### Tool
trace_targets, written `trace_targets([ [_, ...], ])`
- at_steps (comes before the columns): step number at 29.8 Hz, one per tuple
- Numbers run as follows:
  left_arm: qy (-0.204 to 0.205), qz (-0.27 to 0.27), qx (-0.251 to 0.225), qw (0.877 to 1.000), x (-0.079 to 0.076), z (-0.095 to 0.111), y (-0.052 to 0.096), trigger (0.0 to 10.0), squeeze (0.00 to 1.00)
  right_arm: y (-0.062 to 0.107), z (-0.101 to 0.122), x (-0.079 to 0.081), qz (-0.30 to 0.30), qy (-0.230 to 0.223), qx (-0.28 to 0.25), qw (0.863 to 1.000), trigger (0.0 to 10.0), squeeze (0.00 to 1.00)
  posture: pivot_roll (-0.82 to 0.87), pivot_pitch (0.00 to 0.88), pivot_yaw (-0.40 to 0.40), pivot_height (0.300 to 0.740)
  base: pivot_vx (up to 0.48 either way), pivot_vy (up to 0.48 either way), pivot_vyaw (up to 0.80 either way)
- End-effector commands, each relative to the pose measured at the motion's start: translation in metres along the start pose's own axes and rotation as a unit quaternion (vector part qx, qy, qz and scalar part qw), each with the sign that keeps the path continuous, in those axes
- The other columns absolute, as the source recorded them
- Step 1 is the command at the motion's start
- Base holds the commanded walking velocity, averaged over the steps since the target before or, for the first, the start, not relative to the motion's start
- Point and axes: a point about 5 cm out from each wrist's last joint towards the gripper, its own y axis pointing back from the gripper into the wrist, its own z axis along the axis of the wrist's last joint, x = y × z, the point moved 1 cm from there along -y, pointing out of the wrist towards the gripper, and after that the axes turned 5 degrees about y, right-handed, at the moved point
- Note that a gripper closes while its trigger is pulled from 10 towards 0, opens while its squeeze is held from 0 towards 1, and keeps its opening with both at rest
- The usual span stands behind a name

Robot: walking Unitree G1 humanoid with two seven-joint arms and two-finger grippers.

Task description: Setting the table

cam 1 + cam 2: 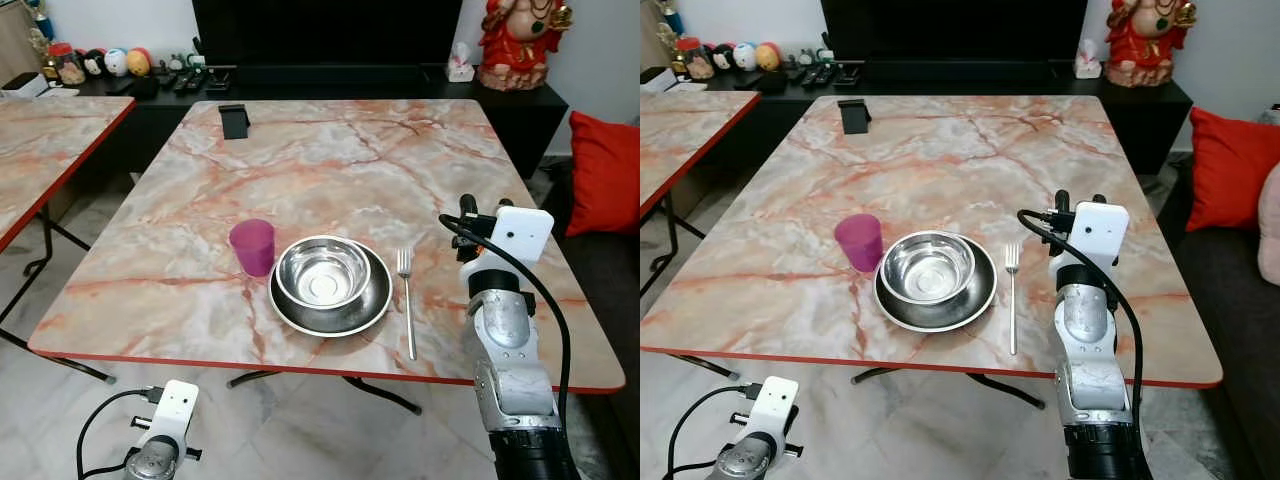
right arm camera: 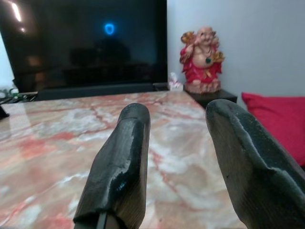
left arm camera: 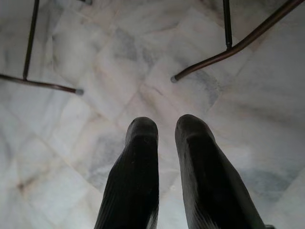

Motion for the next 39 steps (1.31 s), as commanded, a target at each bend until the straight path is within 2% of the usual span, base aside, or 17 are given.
trace_targets([
  [1, 0.032, 0.017, 0.024, 0.999, 0.005, -0.013, 0.004, 10.0, 0.00, -0.002, 0.005, 0.000, -0.001, -0.002, -0.012, 1.000, 10.0, 0.00, -0.03, 0.000, -0.005, 0.740, 0.000, 0.000, 0.00],
  [3, 0.066, 0.032, 0.033, 0.997, 0.008, -0.017, 0.005, 10.0, 0.00, -0.003, 0.005, -0.001, 0.000, 0.000, -0.014, 1.000, 10.0, 0.00, -0.03, 0.000, -0.013, 0.740, 0.000, 0.000, 0.00],
  [4, 0.106, 0.043, 0.046, 0.992, 0.009, -0.023, 0.006, 10.0, 0.00, -0.003, 0.005, -0.001, 0.001, -0.004, -0.017, 1.000, 10.0, 0.00, -0.03, 0.000, -0.021, 0.740, 0.000, 0.000, 0.00],
  [8, 0.137, 0.050, 0.056, 0.988, 0.011, -0.028, 0.008, 10.0, 0.00, -0.003, 0.004, -0.003, -0.003, -0.002, -0.014, 1.000, 10.0, 0.00, -0.03, 0.000, -0.023, 0.740, 0.000, 0.000, 0.00],
  [15, 0.137, 0.028, 0.080, 0.987, 0.005, -0.041, 0.013, 10.0, 0.00, -0.002, -0.001, -0.009, -0.022, -0.009, -0.004, 1.000, 10.0, 0.00, -0.03, 0.000, -0.021, 0.740, 0.000, 0.000, 0.00],
  [21, 0.134, 0.020, 0.073, 0.988, 0.003, -0.034, 0.010, 10.0, 0.00, 0.000, 0.003, -0.004, -0.007, -0.011, -0.014, 1.000, 10.0, 0.00, -0.04, 0.000, -0.012, 0.740, 0.000, 0.139, 0.00],
  [39, 0.108, 0.009, 0.059, 0.992, -0.001, -0.026, 0.007, 10.0, 0.00, 0.004, 0.004, -0.004, -0.023, -0.009, -0.021, 0.999, 10.0, 0.00, -0.03, 0.000, -0.008, 0.740, 0.000, 0.300, 0.00],
])
